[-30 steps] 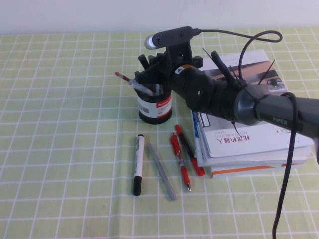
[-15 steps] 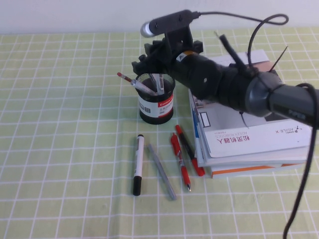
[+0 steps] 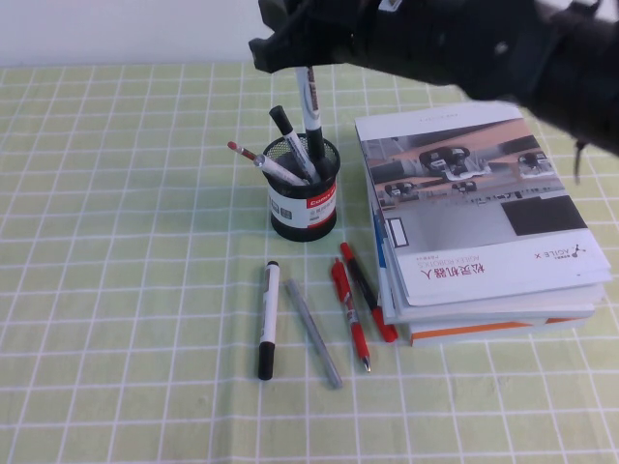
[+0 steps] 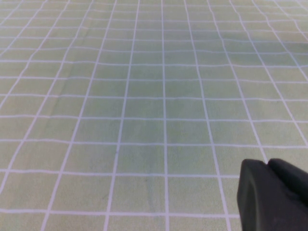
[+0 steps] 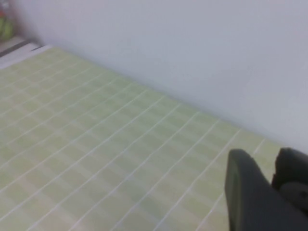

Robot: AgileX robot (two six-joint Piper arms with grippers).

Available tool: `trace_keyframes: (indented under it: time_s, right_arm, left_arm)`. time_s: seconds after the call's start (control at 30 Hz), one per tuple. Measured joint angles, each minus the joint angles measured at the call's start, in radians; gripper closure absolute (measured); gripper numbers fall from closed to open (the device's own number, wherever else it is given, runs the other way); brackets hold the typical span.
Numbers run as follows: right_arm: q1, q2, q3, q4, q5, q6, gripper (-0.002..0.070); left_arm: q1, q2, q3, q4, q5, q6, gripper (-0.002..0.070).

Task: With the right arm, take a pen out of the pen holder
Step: 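Take a marker out of the pen holder and lay it on the table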

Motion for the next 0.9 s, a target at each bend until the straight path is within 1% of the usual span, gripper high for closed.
trace_keyframes:
  time_s: [0.17,0.3,0.4,0.57,0.7,0.9]
  right_arm:
    - [0.004,-0.060,0.000,-0.115,0.241,0.197,0.0599]
    - [0.033,-0.064,0.000,-0.176,0.442,0.362,0.0599]
    - [0.054,-0.053,0.000,-0.193,0.528,0.441,0.0599]
    - [0.067,0.018,0.000,-0.220,0.598,0.511,0.0599]
    - [0.067,0.095,0.000,-0.227,0.626,0.521,0.0600]
    - [0.067,0.187,0.000,-0.236,0.620,0.523,0.0600]
  left_arm:
    - [0.000,0.000,0.000,0.000,0.000,0.000,0.0680]
    - [0.000,0.000,0.000,0.000,0.000,0.000,0.0680]
    - [0.000,0.000,0.000,0.000,0.000,0.000,0.0680]
    - [0.000,0.000,0.000,0.000,0.000,0.000,0.0680]
    - [0.000,0.000,0.000,0.000,0.000,0.000,0.0680]
    - [0.000,0.000,0.000,0.000,0.000,0.000,0.0680]
